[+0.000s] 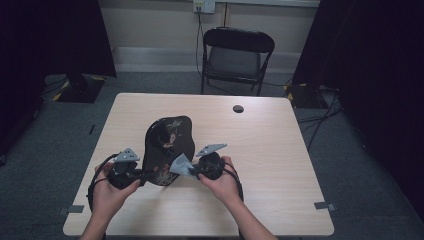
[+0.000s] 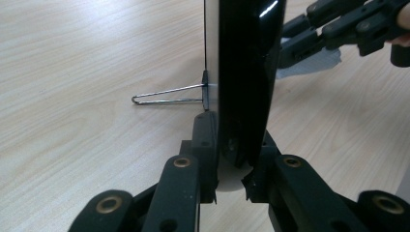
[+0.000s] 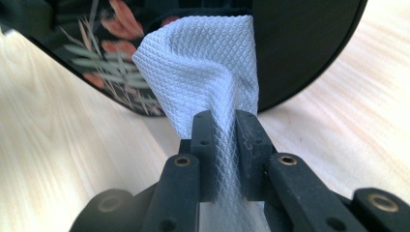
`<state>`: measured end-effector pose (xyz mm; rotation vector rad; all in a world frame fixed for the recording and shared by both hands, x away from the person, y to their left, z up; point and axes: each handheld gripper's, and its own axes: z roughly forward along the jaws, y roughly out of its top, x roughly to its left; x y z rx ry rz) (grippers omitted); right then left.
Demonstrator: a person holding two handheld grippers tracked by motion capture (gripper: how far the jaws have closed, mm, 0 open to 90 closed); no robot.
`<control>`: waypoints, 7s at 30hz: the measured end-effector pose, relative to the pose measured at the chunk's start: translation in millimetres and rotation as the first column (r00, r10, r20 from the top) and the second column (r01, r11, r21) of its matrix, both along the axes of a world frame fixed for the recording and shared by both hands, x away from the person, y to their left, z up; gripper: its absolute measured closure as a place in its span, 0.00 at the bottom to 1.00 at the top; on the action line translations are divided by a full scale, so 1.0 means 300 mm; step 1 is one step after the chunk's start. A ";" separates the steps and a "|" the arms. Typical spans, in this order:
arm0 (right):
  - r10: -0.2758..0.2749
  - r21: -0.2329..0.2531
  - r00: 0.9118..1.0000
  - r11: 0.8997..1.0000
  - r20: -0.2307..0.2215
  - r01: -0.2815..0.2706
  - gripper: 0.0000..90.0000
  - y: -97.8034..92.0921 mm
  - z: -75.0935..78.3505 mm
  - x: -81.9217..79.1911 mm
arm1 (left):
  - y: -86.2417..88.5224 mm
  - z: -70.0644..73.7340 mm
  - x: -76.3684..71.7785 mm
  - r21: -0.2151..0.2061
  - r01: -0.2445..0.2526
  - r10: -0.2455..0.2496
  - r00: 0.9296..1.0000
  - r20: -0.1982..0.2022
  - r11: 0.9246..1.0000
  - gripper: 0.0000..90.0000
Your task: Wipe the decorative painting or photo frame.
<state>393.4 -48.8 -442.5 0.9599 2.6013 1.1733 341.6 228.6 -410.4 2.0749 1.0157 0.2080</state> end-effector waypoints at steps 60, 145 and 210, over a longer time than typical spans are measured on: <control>-0.003 0.117 0.980 0.993 0.198 -0.020 0.89 -0.035 0.498 0.031 | -0.005 0.001 0.000 -0.002 -0.006 0.006 1.000 0.001 1.000 0.87; 0.008 -0.010 1.000 1.000 -0.007 -0.008 0.89 -0.041 0.041 -0.036 | -0.007 0.001 -0.002 0.002 -0.008 0.008 1.000 0.005 1.000 0.87; 0.019 0.050 0.998 0.999 0.061 -0.023 0.89 0.042 0.189 -0.007 | -0.010 0.001 -0.001 0.009 -0.005 0.005 1.000 0.007 1.000 0.87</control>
